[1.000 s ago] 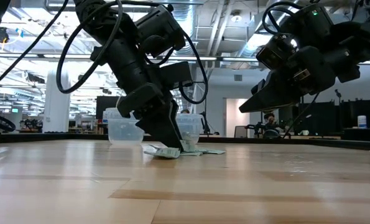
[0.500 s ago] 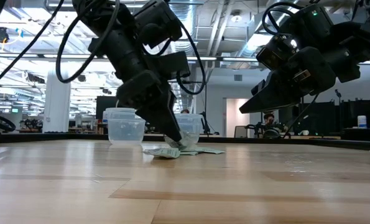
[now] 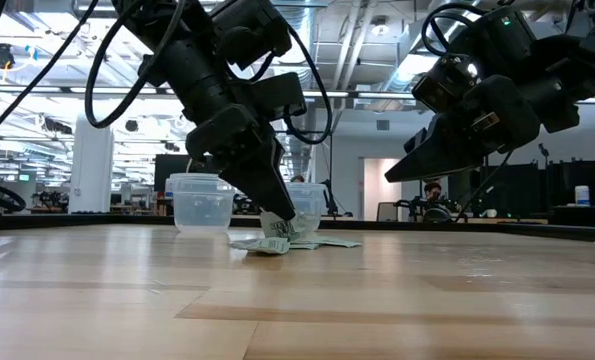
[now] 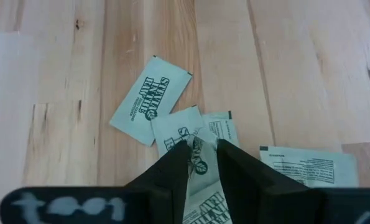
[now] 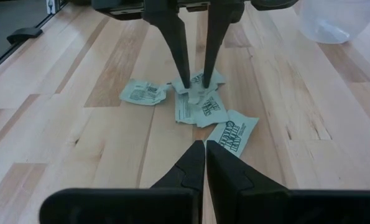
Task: Pick and place items into bin
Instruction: Put the stevia packet into the bottom transparent bin
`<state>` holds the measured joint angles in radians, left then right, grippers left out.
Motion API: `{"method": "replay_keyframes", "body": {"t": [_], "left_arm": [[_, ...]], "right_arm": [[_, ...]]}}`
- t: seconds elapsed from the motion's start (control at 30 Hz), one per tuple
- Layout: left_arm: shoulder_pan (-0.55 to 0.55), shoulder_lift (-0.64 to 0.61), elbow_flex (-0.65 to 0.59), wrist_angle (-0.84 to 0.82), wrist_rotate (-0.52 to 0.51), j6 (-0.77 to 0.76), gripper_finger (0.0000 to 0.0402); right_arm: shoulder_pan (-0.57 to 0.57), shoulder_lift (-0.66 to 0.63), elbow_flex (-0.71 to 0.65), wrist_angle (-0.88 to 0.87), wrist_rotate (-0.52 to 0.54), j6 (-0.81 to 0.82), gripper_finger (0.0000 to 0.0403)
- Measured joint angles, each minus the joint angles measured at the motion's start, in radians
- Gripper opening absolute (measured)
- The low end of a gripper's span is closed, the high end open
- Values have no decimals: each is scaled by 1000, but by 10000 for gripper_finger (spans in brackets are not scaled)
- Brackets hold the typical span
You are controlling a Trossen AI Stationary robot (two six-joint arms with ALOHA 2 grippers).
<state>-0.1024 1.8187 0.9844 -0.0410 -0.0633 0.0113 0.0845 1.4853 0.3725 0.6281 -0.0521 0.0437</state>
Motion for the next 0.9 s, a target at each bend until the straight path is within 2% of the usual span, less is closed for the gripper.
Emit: {"method": "replay_keyframes", "body": {"t": [0.43, 0.57, 0.73, 0.9], "left_arm": [[0, -2, 1, 2, -73, 19, 6], [-2, -17, 2, 3, -124, 32, 2], [-12, -72, 2, -20, -245, 68, 0], [-27, -167, 2, -98, -457, 98, 0]], "right_arm": [[0, 0, 0, 0, 0, 0, 10], [0, 0, 0, 0, 0, 0, 10], [0, 0, 0, 2, 0, 0, 10], [0, 0, 0, 1, 0, 0, 10]]}}
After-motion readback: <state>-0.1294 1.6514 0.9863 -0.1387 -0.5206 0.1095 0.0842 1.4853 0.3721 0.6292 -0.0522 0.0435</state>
